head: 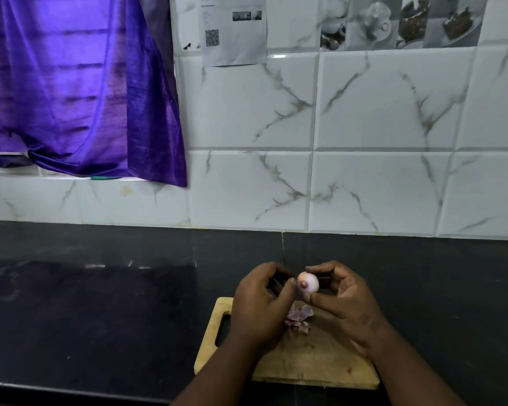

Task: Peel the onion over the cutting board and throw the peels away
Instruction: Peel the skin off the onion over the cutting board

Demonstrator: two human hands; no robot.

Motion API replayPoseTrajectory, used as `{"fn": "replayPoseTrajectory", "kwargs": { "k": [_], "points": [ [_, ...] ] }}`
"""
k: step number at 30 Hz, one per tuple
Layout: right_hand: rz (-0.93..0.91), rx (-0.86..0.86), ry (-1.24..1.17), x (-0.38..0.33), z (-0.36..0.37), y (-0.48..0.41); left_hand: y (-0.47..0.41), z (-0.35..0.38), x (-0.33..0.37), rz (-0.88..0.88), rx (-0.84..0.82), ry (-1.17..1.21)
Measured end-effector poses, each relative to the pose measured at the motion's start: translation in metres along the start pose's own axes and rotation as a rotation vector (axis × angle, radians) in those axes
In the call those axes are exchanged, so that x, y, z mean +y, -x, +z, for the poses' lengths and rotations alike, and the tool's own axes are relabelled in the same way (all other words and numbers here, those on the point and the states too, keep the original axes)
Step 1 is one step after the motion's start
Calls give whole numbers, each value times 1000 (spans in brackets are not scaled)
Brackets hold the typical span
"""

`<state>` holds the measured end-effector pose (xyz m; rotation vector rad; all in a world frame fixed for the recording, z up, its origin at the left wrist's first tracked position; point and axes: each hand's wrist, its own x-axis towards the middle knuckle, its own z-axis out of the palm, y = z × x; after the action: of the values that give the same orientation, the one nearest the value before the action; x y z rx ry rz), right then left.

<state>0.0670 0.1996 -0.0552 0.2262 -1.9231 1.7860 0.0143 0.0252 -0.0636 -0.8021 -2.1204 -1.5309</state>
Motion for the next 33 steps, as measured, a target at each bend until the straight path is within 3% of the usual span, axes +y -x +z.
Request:
{"fn": "replayPoseTrajectory", "kwargs": {
  "k": [9, 17, 21, 25, 33],
  "points": [
    [13, -28, -46, -1, 2, 2, -1, 2, 0, -42, -6, -82],
    [140, -135, -380, -2, -3, -2, -3, 4, -3, -151, -141, -308],
    [219, -172, -240, 2, 2, -8, -4, 4, -4, -169, -53, -291],
    [185, -156, -133, 3, 9, -9, -3, 2, -1, -145, 22, -151],
    [171, -148, -88, 2, 11, -8, -1, -1, 2, -156, -15, -51]
  ]
}}
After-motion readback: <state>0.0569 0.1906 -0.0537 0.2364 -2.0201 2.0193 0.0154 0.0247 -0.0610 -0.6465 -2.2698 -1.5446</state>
